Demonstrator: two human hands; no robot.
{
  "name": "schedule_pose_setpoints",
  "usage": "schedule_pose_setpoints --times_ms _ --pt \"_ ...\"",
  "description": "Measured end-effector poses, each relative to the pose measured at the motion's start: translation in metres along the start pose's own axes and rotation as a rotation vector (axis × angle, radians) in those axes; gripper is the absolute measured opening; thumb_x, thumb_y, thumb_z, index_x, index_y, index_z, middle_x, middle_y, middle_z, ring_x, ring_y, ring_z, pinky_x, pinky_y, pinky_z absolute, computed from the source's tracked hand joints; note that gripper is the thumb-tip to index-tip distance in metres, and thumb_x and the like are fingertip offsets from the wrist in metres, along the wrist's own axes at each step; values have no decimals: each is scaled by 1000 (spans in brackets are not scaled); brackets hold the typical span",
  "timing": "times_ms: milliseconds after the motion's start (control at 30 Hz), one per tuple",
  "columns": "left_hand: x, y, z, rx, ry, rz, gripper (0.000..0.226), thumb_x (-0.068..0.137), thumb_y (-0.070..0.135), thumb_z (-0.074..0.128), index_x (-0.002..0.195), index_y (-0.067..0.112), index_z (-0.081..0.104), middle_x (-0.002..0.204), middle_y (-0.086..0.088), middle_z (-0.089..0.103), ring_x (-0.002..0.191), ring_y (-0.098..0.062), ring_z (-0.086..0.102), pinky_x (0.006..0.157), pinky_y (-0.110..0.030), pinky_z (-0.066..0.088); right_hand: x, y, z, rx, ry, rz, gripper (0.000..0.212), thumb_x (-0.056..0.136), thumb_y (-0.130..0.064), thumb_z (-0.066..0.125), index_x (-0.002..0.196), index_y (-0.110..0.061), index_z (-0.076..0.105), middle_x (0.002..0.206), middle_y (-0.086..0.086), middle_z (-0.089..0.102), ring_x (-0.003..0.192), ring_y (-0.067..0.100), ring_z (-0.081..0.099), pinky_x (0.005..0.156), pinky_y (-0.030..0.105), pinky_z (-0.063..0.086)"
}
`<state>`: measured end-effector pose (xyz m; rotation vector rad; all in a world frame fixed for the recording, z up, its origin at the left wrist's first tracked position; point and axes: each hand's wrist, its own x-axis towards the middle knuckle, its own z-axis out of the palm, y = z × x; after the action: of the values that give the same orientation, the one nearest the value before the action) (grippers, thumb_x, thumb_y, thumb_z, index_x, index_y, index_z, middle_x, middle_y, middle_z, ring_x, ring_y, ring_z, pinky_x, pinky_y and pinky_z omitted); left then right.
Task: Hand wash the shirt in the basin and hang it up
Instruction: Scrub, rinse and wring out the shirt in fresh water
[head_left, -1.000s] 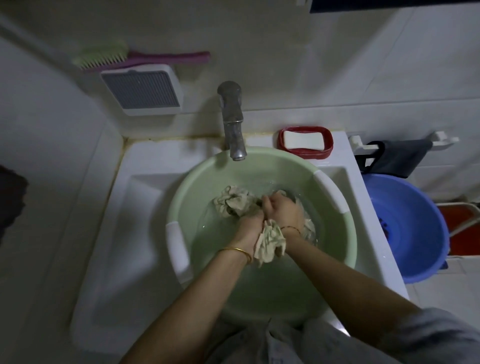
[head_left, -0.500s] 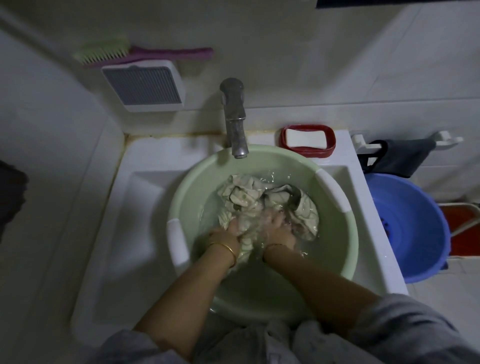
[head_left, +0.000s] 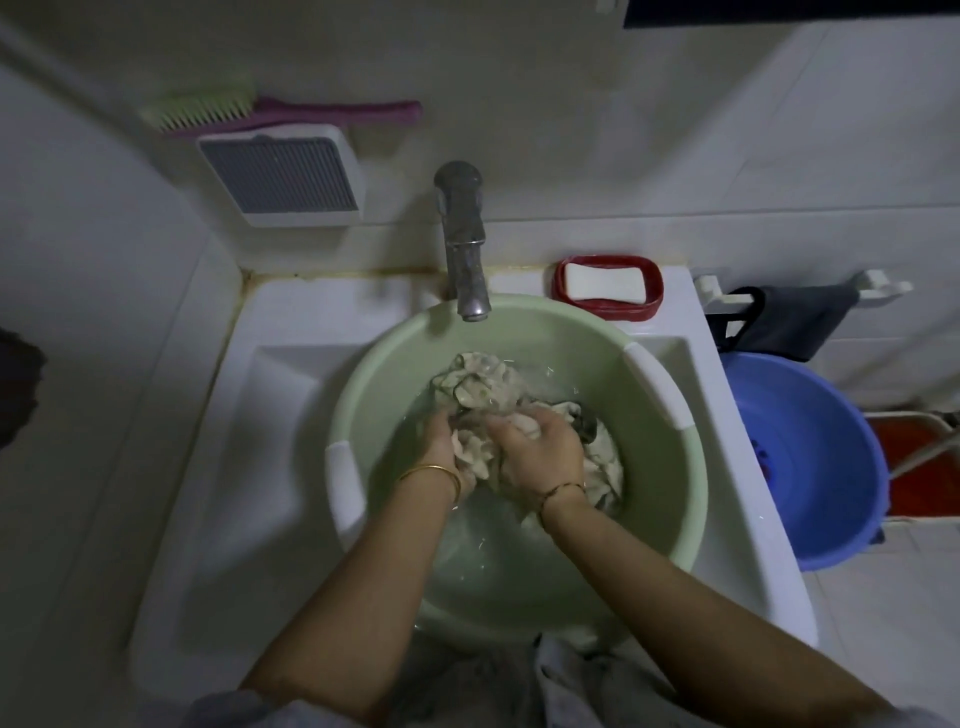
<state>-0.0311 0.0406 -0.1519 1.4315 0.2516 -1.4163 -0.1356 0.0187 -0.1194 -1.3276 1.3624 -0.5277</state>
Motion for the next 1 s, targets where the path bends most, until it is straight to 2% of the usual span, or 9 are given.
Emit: schedule_pose_setpoints --times_ms 167,300,467,533,633,700,800,900,1000 --pt "-42 -4 23 6 34 0 49 102 35 23 127 3 50 113 -20 62 107 -34 56 81 -28 43 -11 -19 7 -340 14 -228 40 83 -49 58 53 -23 52 59 -4 57 64 18 55 54 27 37" --pt "-54 -21 36 -48 -72 -56 32 97 34 42 81 13 59 73 -11 60 72 -20 56 57 -23 48 13 -16 1 -551 16 -213 30 91 -38 49 83 -15 66 83 12 67 81 30 62 64 29 45" --pt "-22 -14 23 814 155 343 29 98 23 40 106 2 59 105 -22 65 102 -35 61 79 -34 45 40 12 -13 -812 25 -145 34 99 -39 36 115 -14 54 124 14 48 102 34 58 74 35 41" --pt "-21 -10 7 1204 241 455 39 97 22 39 133 7 38 122 -26 55 111 -38 55 90 -38 42 35 32 -16 -1052 -80 -136 41 100 -28 33 139 -12 31 143 17 27 113 37 51 84 43 46" --pt "-23 -21 -4 1713 164 318 64 100 24 31 151 22 -6 150 -28 15 131 -41 35 107 -41 31 19 46 -12 -1370 -350 -206 64 99 -22 31 150 -12 -5 156 17 -4 130 40 34 95 49 45" --pt "-23 -28 -3 2026 36 169 66 99 23 32 150 17 -9 151 -29 10 133 -41 32 108 -43 32 12 46 -12 -1461 -522 -233 68 98 -30 36 151 -13 -3 156 17 -6 136 40 26 102 47 39" --pt "-17 -11 3 2093 75 119 62 89 38 47 145 16 30 142 -18 41 124 -36 46 101 -44 42 18 23 -27 -1368 -593 -214 53 91 -46 45 136 -18 42 144 13 35 125 35 41 98 44 42" --pt "-27 13 19 2132 350 487 42 91 31 45 131 20 49 136 -15 38 124 -34 38 100 -38 33 37 -2 -42 -1344 -190 -280 32 97 -37 37 109 -20 61 116 5 55 112 27 47 85 38 41" --pt "-22 13 29 2023 253 1032 43 94 26 40 136 17 38 147 -19 26 136 -33 24 107 -41 26 49 7 -43 -1289 -159 -103 46 97 -40 36 139 -23 33 135 12 36 121 33 38 89 44 42"
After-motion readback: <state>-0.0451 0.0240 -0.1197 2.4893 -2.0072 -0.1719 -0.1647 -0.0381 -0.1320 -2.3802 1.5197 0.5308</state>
